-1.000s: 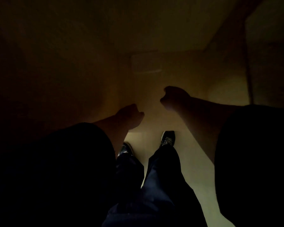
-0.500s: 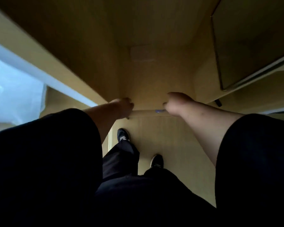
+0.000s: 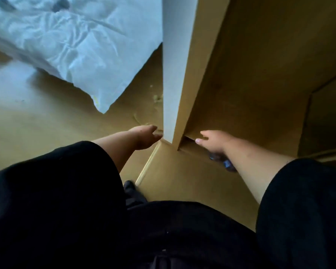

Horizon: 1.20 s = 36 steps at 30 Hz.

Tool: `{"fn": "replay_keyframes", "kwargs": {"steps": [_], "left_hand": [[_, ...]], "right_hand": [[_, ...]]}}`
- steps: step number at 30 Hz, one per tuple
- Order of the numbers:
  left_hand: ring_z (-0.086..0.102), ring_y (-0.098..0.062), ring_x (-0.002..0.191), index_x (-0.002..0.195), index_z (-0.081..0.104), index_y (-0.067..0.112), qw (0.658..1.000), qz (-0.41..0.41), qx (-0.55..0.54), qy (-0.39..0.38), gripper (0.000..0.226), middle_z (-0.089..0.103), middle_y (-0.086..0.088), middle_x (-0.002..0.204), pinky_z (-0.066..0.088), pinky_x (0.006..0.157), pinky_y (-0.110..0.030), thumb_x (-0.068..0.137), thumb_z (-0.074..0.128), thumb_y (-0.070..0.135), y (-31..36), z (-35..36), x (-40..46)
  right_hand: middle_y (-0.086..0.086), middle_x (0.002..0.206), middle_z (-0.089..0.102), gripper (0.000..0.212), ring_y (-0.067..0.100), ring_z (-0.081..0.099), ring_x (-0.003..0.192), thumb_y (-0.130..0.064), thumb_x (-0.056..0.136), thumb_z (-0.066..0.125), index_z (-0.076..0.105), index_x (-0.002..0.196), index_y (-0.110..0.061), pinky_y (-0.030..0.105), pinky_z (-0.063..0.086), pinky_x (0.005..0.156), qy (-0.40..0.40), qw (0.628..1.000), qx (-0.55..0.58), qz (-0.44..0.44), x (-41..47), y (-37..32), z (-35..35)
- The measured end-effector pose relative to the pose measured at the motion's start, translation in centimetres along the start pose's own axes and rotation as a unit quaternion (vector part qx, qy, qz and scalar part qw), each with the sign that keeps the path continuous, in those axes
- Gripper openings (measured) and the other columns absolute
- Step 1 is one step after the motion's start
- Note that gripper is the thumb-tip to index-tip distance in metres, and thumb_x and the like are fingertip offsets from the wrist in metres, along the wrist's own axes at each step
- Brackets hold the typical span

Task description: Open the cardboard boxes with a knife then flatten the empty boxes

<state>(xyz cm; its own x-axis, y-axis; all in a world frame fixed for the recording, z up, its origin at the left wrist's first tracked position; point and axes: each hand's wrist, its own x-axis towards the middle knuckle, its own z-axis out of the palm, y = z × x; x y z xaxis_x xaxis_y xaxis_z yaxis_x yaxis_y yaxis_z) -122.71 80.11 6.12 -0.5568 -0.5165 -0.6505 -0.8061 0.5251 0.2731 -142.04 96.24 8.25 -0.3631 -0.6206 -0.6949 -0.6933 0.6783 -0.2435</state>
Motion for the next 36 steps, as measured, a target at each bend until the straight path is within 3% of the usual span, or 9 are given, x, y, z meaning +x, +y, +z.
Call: {"fn": "replay_keyframes", "kwargs": {"steps": [9,10,13,15,21,24,32,36], "left_hand": [[0.023,-0.026,0.149,0.158,0.020,0.016,0.982,-0.146,-0.115,0.035,0.069,0.024,-0.006,0.163,0.021,0.118,-0.038,0.102,0.034,0.055,-22.9,-2.1,-9.4],[0.022,-0.026,0.149,0.158,0.020,0.016,0.977,-0.159,-0.136,0.045,0.069,0.023,-0.006,0.163,0.020,0.119,-0.038,0.102,0.033,0.055,-25.5,-2.8,-10.9],[0.020,-0.025,0.150,0.158,0.019,0.015,0.958,-0.222,-0.174,0.055,0.069,0.022,-0.006,0.163,0.018,0.120,-0.037,0.102,0.031,0.055,-38.6,-13.0,-14.4],[0.022,-0.025,0.150,0.157,0.023,0.014,0.945,-0.243,-0.205,0.073,0.067,0.024,-0.006,0.163,0.018,0.121,-0.038,0.103,0.031,0.054,-43.1,-13.3,-16.3],[0.018,-0.022,0.151,0.157,0.024,0.012,0.917,-0.294,-0.251,0.097,0.060,0.021,-0.004,0.164,0.015,0.119,-0.032,0.106,0.026,0.046,-48.9,-10.5,-20.7],[0.019,-0.021,0.150,0.157,0.022,0.014,0.918,-0.299,-0.245,0.089,0.057,0.020,-0.002,0.164,0.016,0.118,-0.031,0.107,0.022,0.041,-50.6,-8.5,-23.0],[0.016,-0.021,0.151,0.157,0.021,0.019,0.867,-0.359,-0.324,0.123,0.052,0.019,0.000,0.164,0.013,0.119,-0.033,0.109,0.022,0.039,-57.2,-8.3,-23.9],[0.015,-0.020,0.151,0.156,0.024,0.022,0.794,-0.401,-0.431,0.152,0.055,0.020,0.004,0.164,0.012,0.123,-0.038,0.107,0.024,0.046,-61.3,-10.2,-22.9]], "right_hand": [[0.001,0.158,0.037,0.050,0.025,0.033,0.145,-0.046,0.105,0.034,0.041,0.150,-0.025,0.041,0.025,0.118,-0.009,0.998,-0.041,-0.050,1.6,-19.0,1.6],[0.000,0.158,0.036,0.050,0.025,0.032,0.145,-0.045,0.105,0.032,0.040,0.151,-0.026,0.041,0.025,0.118,-0.018,0.997,-0.037,-0.065,1.3,-22.4,2.1],[-0.001,0.158,0.035,0.050,0.025,0.030,0.146,-0.043,0.105,0.034,0.039,0.151,-0.026,0.042,0.023,0.119,-0.034,0.993,-0.031,-0.105,3.9,-41.2,-1.0],[-0.002,0.160,0.033,0.050,0.023,0.028,0.147,-0.044,0.105,0.034,0.037,0.152,-0.027,0.040,0.021,0.119,-0.036,0.986,-0.048,-0.154,4.2,-47.5,0.4],[-0.002,0.161,0.030,0.056,0.022,0.026,0.148,-0.051,0.103,0.034,0.032,0.154,-0.027,0.036,0.020,0.121,-0.065,0.947,-0.144,-0.280,3.7,-58.0,5.9],[-0.001,0.160,0.032,0.057,0.022,0.028,0.148,-0.050,0.104,0.034,0.033,0.154,-0.024,0.035,0.022,0.119,-0.088,0.926,-0.184,-0.316,2.6,-60.5,8.4],[0.001,0.160,0.032,0.060,0.023,0.027,0.148,-0.052,0.103,0.034,0.030,0.155,-0.023,0.038,0.024,0.118,-0.123,0.880,-0.272,-0.368,6.6,-70.1,9.9],[0.001,0.161,0.031,0.060,0.025,0.026,0.148,-0.052,0.103,0.033,0.028,0.156,-0.023,0.040,0.024,0.118,-0.149,0.851,-0.320,-0.390,9.4,-78.1,8.6]]}}
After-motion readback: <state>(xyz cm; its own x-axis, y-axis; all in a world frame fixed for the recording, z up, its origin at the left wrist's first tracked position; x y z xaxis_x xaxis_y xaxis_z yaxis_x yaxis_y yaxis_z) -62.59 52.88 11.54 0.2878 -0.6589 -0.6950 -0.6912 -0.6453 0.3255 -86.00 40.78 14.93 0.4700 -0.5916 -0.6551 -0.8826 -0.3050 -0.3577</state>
